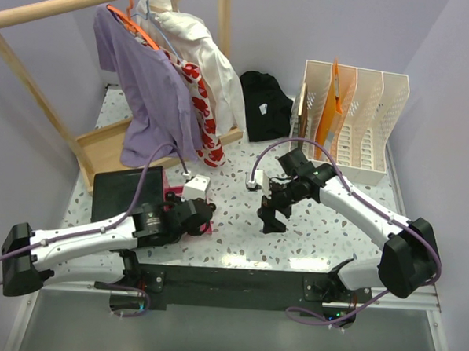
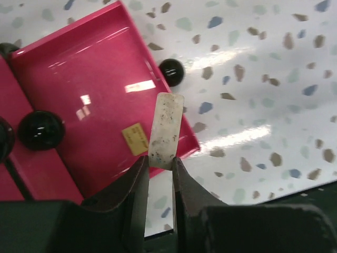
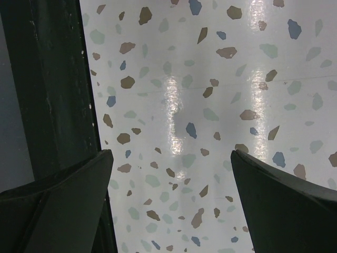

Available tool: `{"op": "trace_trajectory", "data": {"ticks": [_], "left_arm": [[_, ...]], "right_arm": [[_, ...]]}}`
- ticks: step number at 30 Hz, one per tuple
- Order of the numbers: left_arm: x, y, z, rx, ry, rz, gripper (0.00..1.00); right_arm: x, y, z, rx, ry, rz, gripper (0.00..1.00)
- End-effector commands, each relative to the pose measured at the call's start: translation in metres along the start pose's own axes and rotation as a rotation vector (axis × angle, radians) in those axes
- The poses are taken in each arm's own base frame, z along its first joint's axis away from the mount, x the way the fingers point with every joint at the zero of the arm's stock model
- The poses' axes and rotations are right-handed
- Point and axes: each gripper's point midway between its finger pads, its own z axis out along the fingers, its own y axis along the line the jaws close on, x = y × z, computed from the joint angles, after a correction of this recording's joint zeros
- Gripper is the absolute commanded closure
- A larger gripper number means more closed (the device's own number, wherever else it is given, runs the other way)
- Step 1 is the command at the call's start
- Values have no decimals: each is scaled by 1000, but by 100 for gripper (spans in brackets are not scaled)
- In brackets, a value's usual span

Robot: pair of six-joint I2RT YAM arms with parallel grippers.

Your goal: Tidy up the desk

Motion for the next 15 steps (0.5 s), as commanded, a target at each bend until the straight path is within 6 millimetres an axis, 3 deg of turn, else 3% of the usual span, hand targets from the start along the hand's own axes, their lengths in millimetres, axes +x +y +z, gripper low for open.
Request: {"op": "trace_trajectory", "data": {"ticks": [1,3,6,7,10,15], "left_arm": [[-10,36,8,-193,-21,62,92],[-9,46,16,-229,-10,61,89],[-11,52,23,-249,0,69,70],[-12,50,25,-241,6,79,58],[-21,40,24,-198,-2,86,45],[-39,30,16,-163,-32,84,43]], "right_arm": [[-10,2,-5,-11,-34,-29,1],[-10,2,-5,-9,-34,-30,1],[-10,1,-5,-8,-34,-26,1],[-10,2,-5,-9,-33,-30,1],[-9,2,-5,-8,-31,-27,1],[-9,1,-5,-5,-31,-29,1]]}}
